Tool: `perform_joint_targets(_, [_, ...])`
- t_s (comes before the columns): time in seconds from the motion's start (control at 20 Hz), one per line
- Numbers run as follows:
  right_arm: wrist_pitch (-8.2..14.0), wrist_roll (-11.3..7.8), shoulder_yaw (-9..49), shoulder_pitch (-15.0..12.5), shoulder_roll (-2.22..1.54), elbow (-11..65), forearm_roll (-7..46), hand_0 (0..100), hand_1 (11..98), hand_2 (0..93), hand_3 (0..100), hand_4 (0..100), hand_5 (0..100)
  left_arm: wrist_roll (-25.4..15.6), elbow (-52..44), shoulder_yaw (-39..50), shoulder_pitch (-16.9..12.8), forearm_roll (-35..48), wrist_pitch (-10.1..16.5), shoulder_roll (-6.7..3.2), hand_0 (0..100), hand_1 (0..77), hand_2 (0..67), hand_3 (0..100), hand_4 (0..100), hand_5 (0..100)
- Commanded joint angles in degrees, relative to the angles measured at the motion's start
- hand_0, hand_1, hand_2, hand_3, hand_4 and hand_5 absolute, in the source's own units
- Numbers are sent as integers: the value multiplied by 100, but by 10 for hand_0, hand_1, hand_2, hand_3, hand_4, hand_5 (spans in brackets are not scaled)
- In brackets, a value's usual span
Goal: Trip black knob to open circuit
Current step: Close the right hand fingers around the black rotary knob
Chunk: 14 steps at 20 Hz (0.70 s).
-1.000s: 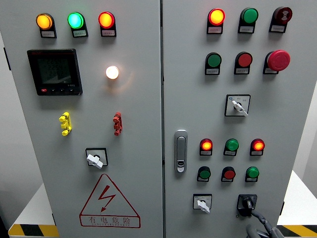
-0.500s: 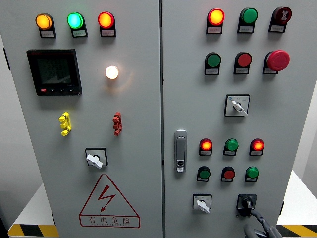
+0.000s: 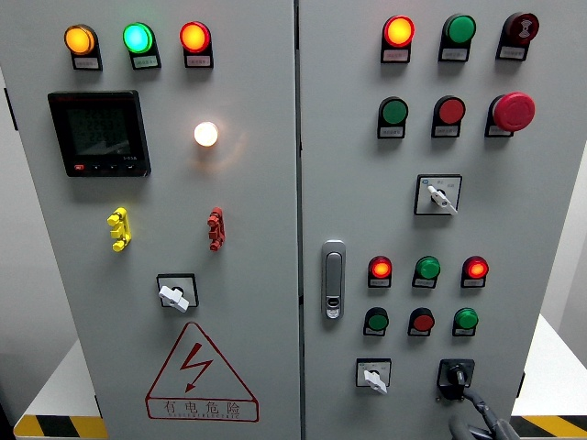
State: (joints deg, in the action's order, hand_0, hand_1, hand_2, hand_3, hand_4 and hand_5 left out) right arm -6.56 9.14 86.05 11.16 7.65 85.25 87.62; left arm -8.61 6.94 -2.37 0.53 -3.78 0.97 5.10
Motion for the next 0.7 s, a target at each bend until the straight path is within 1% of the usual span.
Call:
perform_joint_targets(0.0, [14, 0, -9, 0, -1, 1, 1, 748, 422, 20, 838, 933, 1000, 0, 0, 0, 9, 0, 0, -1, 0, 30, 129, 214, 67, 16])
perform_joint_targets(0.05, [14, 0, -44, 0, 8, 1, 1, 748, 422, 21, 838, 934, 1000, 0, 0, 0, 0, 0, 0, -1, 0, 31, 129, 214, 67, 16])
perform_joint_targets(0.65, [23, 9, -167, 26, 8, 10, 1, 750, 422, 22, 838, 940, 1000, 0, 0, 0, 0, 0, 0, -1, 0, 30, 129, 214, 67, 16])
